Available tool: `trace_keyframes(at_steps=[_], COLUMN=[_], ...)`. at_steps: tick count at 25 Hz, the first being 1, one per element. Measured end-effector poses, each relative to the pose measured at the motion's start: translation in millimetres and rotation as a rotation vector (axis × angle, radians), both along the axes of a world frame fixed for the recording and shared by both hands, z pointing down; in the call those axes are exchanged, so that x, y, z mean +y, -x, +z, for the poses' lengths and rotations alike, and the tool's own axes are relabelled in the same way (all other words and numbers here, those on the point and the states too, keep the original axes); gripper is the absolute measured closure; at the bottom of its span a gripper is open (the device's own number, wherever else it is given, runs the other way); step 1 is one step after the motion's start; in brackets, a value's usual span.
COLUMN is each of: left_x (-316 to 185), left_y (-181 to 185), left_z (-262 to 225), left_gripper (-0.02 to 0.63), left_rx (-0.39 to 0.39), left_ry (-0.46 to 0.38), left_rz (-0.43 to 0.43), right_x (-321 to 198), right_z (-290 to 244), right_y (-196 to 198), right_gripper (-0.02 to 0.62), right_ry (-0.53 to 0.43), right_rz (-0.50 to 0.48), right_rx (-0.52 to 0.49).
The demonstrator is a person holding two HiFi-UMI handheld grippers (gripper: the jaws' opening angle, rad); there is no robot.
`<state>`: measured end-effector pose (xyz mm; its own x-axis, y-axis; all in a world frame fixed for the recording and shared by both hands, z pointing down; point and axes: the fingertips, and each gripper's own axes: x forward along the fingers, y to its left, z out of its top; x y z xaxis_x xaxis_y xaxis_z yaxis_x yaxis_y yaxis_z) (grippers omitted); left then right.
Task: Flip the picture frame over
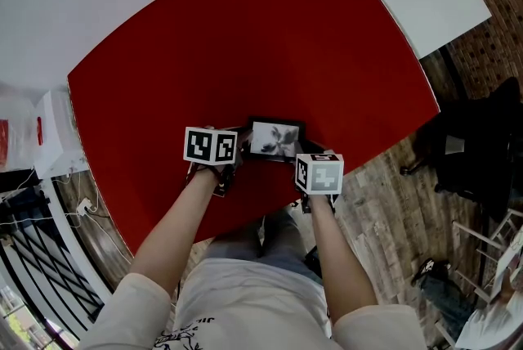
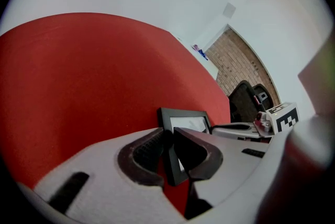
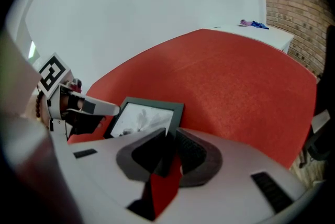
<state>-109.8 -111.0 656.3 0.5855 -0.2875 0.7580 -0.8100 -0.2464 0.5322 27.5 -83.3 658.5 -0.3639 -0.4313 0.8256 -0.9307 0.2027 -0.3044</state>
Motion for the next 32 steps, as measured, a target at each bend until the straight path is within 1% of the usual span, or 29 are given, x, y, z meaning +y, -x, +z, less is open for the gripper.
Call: trace_keyframes(at_steps=[7,13,17,21,25,29,32], left_x=[1.8,1.6,0.1,-1.8,5.2,10.9,9.8], left_y=[2.3,-0.4,2.0,8.4,13.3,10.3,8.7], left_z=[5.9,7.3,6.9,-2.8,-16.7,-15.2,-17.1], left_gripper=[0.54,0.538,0.538,0.54,0.542,0.546,0.546], left_rx=[-0.011,-0.065,-0.052,-0.1,-0.112,-0.106,-0.101], left_ry=[0.002,-0.024,-0.017,-0.052,-0.083,-0.067,-0.075], left_rz=[-0.01,0.017,-0.016,-0.02,-0.004,0.012,0.005], right_x=[0.5,-0.2,-0.8,-0.9,2.3,-2.4,-7.2], right_z=[-0.5,0.4,1.1,-8.4,-13.9,-10.6,-13.8], right_y=[1.8,0.4,0.3,-6.1,-9.9,-13.7,-14.9], right_gripper=[0.532,0.531,0.531,0.53,0.531,0.531,0.531], right_ry=[-0.003,-0.015,-0.028,-0.053,-0.058,-0.048,-0.067], right_rz=[-0.007,-0.019,-0.032,-0.012,-0.019,-0.02,-0.025], right_rx=[0.013,0.037,0.06,0.091,0.105,0.124,0.135])
